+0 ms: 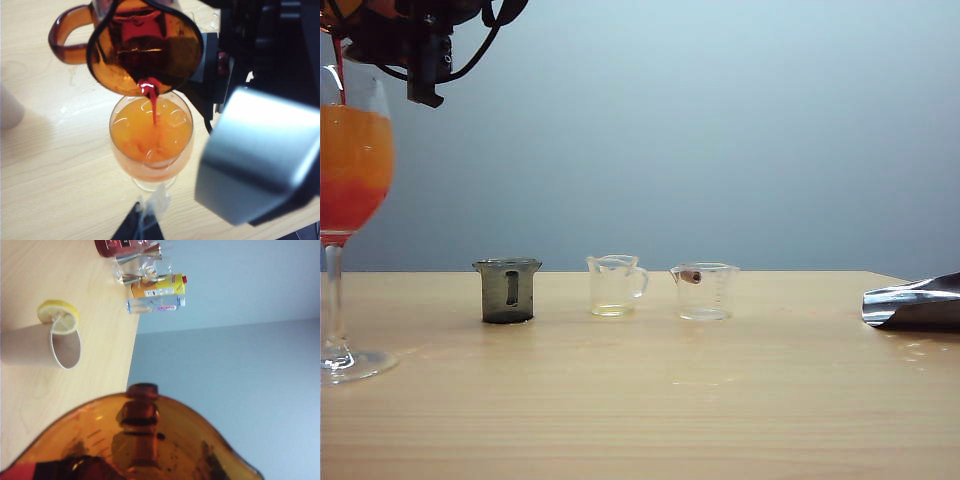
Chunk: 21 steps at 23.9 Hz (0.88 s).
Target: Pick up the fourth measuring cup from the left, pour the grenadine inside into the goblet, and finally put the measuring cup back in its original place.
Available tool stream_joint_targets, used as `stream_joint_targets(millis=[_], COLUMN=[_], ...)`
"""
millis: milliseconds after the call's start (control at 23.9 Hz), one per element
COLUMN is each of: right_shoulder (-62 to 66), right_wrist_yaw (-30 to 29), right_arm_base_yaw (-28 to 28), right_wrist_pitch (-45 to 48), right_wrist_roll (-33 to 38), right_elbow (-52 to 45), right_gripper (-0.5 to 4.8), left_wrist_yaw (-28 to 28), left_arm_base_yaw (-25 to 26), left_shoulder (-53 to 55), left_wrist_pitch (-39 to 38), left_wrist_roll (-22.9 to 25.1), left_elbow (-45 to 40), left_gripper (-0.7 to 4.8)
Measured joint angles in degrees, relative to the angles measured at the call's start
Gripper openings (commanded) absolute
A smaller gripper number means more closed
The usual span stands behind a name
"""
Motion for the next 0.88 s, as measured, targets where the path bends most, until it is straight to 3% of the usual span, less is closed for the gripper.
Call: stream_joint_targets(millis=[879], right_shoulder=[0.0], right_wrist_yaw=[0.35], right_arm_base_yaw=[-0.07], right_wrist_pitch=[0.26], right_wrist_roll=[-5.29], right_elbow=[0.0], right_gripper=[2.01], left_wrist_yaw=[0.0], left_arm_base_yaw=[0.02], left_shoulder=[0.0], left_wrist_pitch=[0.0], left_wrist_roll=[0.0], left_elbow=[0.0], left_gripper=[-0.04])
